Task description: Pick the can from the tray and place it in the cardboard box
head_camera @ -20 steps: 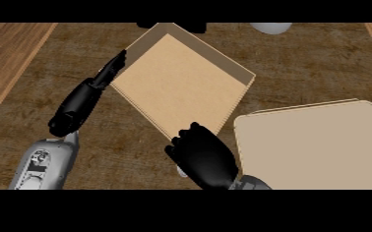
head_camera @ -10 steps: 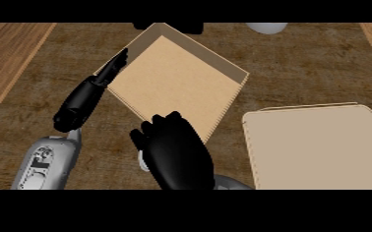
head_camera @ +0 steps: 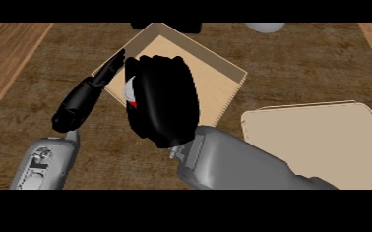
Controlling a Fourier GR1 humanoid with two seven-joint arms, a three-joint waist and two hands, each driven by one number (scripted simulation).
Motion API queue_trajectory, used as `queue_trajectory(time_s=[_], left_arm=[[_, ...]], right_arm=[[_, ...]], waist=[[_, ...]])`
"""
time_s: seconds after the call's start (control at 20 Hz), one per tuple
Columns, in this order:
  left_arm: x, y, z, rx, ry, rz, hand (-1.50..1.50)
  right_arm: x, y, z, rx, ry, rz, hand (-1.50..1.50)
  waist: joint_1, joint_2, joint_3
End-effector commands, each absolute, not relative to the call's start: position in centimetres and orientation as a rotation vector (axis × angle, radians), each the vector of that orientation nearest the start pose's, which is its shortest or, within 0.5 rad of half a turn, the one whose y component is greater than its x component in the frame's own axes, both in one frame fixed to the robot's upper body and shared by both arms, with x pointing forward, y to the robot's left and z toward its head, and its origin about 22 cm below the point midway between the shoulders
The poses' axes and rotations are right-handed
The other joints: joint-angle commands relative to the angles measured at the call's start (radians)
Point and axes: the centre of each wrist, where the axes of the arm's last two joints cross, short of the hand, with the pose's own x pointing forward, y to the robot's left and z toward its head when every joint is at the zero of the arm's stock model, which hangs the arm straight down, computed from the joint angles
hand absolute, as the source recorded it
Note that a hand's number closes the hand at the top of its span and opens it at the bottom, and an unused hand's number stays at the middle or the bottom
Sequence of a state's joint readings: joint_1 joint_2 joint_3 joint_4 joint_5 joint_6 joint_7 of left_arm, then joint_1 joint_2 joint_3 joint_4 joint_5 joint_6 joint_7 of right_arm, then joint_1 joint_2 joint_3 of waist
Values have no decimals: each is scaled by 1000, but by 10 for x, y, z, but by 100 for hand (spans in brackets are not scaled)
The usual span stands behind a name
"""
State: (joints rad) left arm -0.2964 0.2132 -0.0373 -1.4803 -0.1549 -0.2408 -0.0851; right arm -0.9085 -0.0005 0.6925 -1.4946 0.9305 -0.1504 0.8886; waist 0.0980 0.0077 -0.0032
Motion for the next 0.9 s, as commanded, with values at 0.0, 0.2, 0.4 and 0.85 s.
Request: queue_trajectory(time_s=[0.0,0.2,0.4,0.85], left_arm=[[307,252,72,22,-1770,-589,0],[299,260,59,47,-1750,-574,0],[310,245,71,83,-1767,-589,0],[296,266,67,70,-1767,-558,0]], right_arm=[[297,38,219,-915,-1779,783,150],[330,47,211,-998,-1675,943,150],[358,36,194,-893,-1472,1119,150],[409,-6,173,-756,-1195,1340,150]], waist=[[-8,0,0],[-39,0,1],[-46,5,2],[-66,-1,3]])
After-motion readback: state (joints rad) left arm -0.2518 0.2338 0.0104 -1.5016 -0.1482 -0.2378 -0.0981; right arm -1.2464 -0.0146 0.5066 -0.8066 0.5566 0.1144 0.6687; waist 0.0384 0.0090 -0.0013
